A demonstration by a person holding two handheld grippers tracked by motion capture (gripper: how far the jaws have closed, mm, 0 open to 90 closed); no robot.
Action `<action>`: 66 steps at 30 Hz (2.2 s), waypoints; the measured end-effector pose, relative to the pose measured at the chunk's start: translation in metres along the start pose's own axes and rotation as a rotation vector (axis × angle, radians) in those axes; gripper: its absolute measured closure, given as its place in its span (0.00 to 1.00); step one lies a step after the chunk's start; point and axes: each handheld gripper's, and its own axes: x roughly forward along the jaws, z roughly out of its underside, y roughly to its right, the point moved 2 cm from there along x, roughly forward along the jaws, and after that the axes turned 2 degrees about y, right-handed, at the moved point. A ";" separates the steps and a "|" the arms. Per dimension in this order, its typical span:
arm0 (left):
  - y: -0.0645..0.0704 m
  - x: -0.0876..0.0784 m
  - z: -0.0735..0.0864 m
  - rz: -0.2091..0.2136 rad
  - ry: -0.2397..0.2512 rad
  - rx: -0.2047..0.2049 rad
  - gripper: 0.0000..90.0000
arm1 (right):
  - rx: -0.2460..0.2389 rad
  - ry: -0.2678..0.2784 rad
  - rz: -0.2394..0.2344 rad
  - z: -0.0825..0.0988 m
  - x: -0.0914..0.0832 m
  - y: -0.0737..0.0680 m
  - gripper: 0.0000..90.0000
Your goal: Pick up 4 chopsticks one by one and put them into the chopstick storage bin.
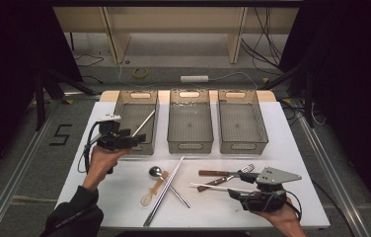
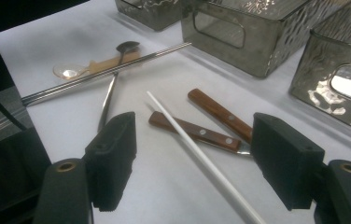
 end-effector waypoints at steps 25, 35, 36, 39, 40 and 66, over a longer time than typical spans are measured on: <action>0.045 -0.028 0.050 0.188 0.097 0.066 0.20 | -0.209 -0.418 -0.036 -0.013 0.022 0.024 0.44; 0.046 -0.039 0.068 0.153 0.090 0.126 0.20 | -0.244 -0.586 -0.059 -0.006 0.045 0.026 0.59; 0.047 -0.041 0.069 0.155 0.097 0.131 0.20 | -0.257 -0.593 -0.061 -0.005 0.046 0.028 0.60; 0.051 -0.044 0.072 0.153 0.096 0.146 0.19 | -0.250 -0.621 -0.061 -0.004 0.048 0.030 0.64; 0.053 -0.045 0.073 0.152 0.097 0.156 0.19 | -0.252 -0.625 -0.063 -0.003 0.049 0.031 0.65; 0.074 -0.046 0.084 0.199 0.064 0.195 0.19 | -0.313 -0.727 -0.093 0.001 0.059 0.036 0.87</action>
